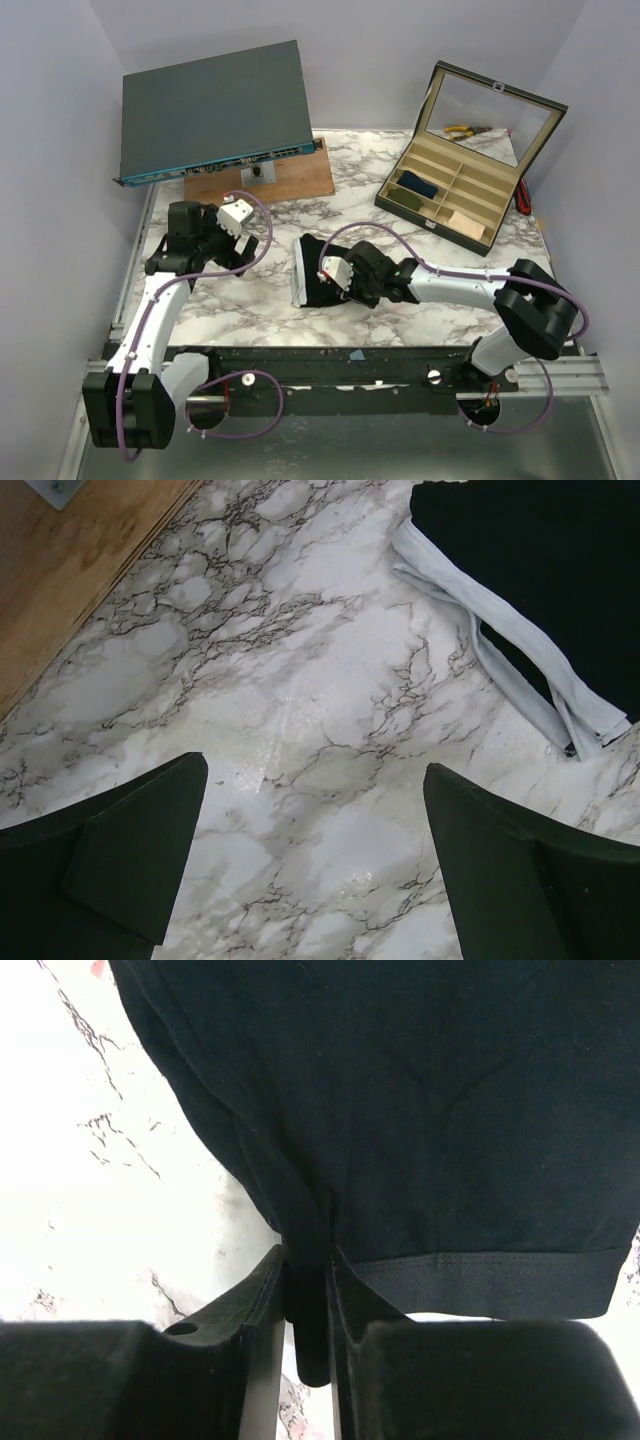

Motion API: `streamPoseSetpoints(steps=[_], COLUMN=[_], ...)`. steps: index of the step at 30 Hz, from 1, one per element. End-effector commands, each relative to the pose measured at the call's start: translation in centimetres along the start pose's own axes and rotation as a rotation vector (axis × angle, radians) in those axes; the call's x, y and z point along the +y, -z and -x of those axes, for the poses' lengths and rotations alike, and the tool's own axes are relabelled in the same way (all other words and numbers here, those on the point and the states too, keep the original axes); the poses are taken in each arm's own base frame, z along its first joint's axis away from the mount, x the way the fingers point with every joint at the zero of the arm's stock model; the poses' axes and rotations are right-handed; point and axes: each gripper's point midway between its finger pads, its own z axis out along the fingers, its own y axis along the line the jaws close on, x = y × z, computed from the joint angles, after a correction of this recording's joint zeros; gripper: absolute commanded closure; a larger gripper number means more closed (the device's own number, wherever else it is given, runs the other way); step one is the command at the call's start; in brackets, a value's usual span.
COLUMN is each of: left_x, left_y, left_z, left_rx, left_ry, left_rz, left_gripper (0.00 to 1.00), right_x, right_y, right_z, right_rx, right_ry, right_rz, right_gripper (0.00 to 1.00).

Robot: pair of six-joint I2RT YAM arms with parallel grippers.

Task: Roll the underwear
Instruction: Fold the underwear at the center of the board.

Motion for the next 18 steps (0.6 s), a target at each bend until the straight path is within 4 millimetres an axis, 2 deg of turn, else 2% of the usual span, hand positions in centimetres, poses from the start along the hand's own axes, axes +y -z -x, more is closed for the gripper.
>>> streamPoseSetpoints(steps=[1,5,8,11,18], left_x=[-2.4,-5.4,-8.7,-11.8,-16.5], left_y=[0.1,-0.6,-1.4,-2.2,-4.3], left_z=[0.1,0.5,0.6,0.3,-1.2], left_rx=[-0.039,-0.071,-0.083,-0.081,-0.019], left_ry=[-0.139,-0.301,-0.421,-0.508,-0.673], left_rz=[-0.085,-0.135,-0.194,-0.272,-0.393], left_gripper=[0.01,0.01,0.01,0.01,0.01], right_x=[1.4,2.0,2.3,1.6,-0.4], right_y=[0.9,1.8,2.1,2.3,3.3], right_z=[-2.1,-1.4,-1.1,-1.1,-1.3], right_rx=[0.071,0.054,0.039,0.027,-0.015], right_ry=[0.008,-0.015,-0.066,-0.126,-0.232], right_rz=[0.071,0.17,0.263,0.336,0.482], right_gripper=[0.8,0.83,0.85,0.87,0.92])
